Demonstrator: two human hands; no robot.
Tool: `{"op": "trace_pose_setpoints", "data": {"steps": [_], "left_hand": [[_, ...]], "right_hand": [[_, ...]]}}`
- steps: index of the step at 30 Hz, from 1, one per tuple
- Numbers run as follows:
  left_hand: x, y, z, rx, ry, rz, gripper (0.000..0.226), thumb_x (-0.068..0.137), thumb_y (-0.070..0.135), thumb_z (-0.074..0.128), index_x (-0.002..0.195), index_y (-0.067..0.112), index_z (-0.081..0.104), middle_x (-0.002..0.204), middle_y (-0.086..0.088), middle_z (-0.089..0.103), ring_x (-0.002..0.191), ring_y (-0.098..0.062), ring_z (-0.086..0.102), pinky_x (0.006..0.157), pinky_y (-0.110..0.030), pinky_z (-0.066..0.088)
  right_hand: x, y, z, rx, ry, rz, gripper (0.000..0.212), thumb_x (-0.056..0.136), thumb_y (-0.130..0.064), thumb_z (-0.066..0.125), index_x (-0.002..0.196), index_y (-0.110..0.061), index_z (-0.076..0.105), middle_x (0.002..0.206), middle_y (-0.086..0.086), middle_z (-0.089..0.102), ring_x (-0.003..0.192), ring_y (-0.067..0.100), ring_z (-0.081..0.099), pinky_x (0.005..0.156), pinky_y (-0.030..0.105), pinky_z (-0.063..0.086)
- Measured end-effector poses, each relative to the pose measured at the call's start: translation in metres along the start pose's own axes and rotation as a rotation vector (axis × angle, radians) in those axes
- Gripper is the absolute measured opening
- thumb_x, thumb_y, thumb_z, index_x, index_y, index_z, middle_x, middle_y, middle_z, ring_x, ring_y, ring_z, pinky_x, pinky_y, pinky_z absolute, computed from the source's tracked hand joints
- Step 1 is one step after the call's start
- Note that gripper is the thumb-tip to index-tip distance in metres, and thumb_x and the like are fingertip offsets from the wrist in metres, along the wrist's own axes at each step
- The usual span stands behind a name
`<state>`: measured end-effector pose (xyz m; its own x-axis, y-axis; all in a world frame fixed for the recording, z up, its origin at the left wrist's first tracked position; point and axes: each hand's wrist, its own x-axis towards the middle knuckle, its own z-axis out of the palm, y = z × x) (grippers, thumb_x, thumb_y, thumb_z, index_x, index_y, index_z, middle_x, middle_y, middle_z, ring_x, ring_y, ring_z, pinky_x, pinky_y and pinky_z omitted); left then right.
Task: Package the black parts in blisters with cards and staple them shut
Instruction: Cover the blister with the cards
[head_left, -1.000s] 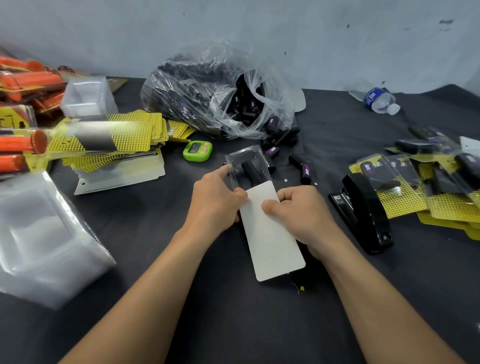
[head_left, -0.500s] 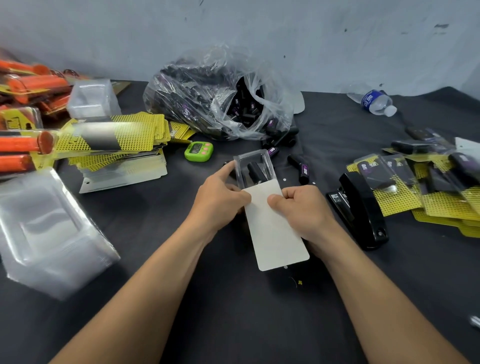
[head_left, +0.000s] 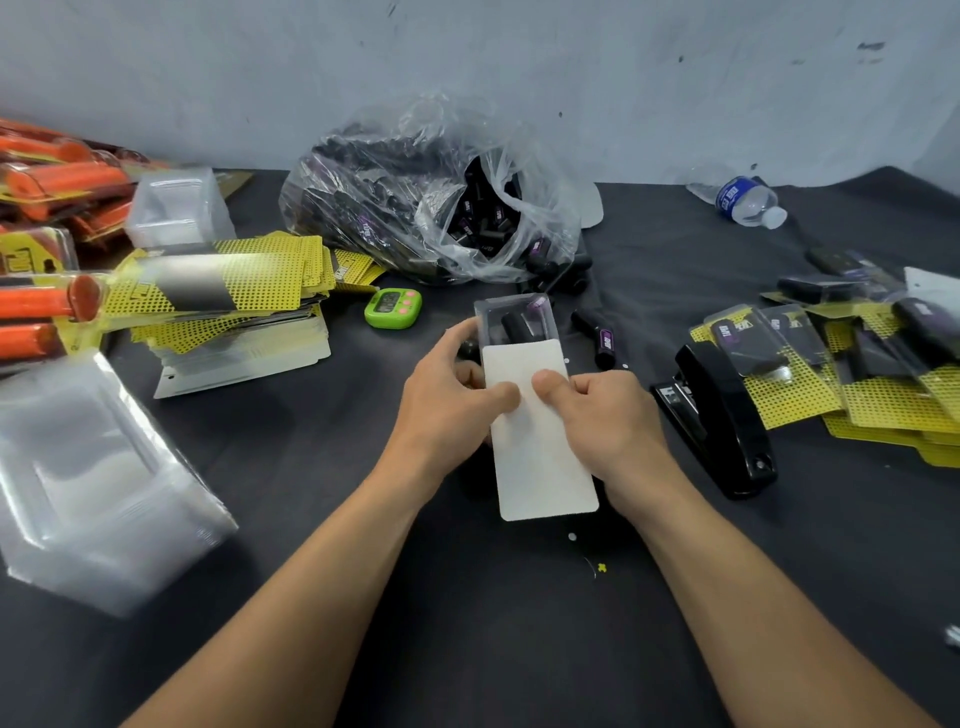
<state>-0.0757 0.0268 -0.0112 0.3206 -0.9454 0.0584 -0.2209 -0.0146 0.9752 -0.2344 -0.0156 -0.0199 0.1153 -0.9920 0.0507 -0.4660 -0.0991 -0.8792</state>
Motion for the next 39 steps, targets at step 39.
{"op": "trace_pose_setpoints", "data": {"steps": [39], "left_hand": [[-0.006,0.006,0.003,-0.112,0.306,-0.008,0.041,0.077,0.064,0.065,0.111,0.044,0.055,0.106,0.010,0.070,0.080,-0.007,0.074,0.069,-0.044,0.063]], "right_hand": [[-0.023,-0.014,-0.008,-0.329,0.322,-0.586,0.044,0.090,-0.027,0.071,0.058,-0.009,0.047,0.048,0.003,0.045,0.047,0.025,0.042,0.049,0.035,0.034]]}}
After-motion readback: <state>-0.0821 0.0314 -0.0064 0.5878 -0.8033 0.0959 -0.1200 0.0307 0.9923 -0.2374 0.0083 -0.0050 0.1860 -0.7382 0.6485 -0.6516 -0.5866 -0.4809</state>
